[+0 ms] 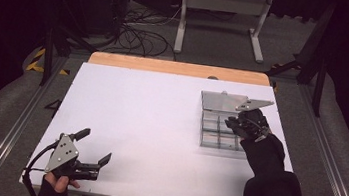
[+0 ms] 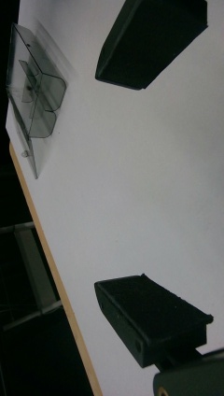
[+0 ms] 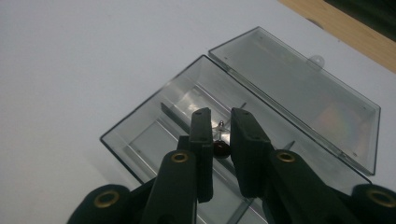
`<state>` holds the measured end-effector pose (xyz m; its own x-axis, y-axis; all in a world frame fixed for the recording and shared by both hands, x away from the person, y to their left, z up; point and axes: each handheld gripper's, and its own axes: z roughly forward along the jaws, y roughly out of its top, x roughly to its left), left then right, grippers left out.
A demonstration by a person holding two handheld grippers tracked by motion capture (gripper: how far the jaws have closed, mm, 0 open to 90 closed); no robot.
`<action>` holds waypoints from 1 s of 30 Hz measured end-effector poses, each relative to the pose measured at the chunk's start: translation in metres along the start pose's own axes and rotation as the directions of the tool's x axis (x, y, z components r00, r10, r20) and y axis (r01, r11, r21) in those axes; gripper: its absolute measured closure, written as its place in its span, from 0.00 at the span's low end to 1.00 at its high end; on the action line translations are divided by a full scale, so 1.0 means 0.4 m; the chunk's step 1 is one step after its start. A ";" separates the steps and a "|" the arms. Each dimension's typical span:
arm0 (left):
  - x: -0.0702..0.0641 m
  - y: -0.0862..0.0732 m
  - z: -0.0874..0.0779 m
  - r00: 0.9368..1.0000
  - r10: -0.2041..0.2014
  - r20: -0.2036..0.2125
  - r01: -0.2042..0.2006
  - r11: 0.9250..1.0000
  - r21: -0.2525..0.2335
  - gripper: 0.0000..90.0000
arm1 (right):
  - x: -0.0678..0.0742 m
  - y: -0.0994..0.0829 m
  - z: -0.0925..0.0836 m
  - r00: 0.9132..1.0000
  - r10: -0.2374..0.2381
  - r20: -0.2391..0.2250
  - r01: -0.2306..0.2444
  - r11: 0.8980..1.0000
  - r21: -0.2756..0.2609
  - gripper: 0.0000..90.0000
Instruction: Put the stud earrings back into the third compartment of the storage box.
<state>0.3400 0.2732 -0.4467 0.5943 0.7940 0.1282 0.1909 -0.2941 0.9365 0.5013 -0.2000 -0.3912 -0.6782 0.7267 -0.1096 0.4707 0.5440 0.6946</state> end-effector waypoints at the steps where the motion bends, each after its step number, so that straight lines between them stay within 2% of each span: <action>1: 0.000 0.000 0.000 1.000 0.000 0.000 0.000 1.000 0.000 0.04 | -0.007 -0.003 0.002 1.000 0.009 0.006 -0.009 1.000 0.004 0.89; 10: 0.002 0.000 0.002 1.000 0.006 -0.003 -0.006 1.000 0.002 0.04 | -0.073 -0.038 0.017 0.995 0.089 0.045 -0.091 0.995 0.040 0.89; 17: 0.001 0.000 0.003 1.000 0.003 -0.003 -0.003 1.000 0.002 0.04 | -0.120 -0.063 0.039 0.987 0.144 0.075 -0.150 0.985 0.082 0.89; 24: 0.001 -0.001 0.003 1.000 -0.001 -0.001 0.001 1.000 0.004 0.04 | -0.156 -0.082 0.061 0.979 0.177 0.104 -0.189 0.975 0.114 0.88; 29: 0.002 0.000 0.002 1.000 0.001 -0.004 -0.001 1.000 0.002 0.04 | -0.168 -0.091 0.074 0.975 0.189 0.114 -0.204 0.970 0.134 0.88; 30: 0.002 0.000 0.002 1.000 0.002 -0.004 -0.002 1.000 0.002 0.04 | -0.168 -0.091 0.076 0.975 0.189 0.121 -0.205 0.969 0.135 0.85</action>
<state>0.3411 0.2733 -0.4471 0.5919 0.7953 0.1310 0.1917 -0.2968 0.9355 0.5468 -0.2561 -0.4308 -0.5037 0.8617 -0.0614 0.6714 0.4352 0.5998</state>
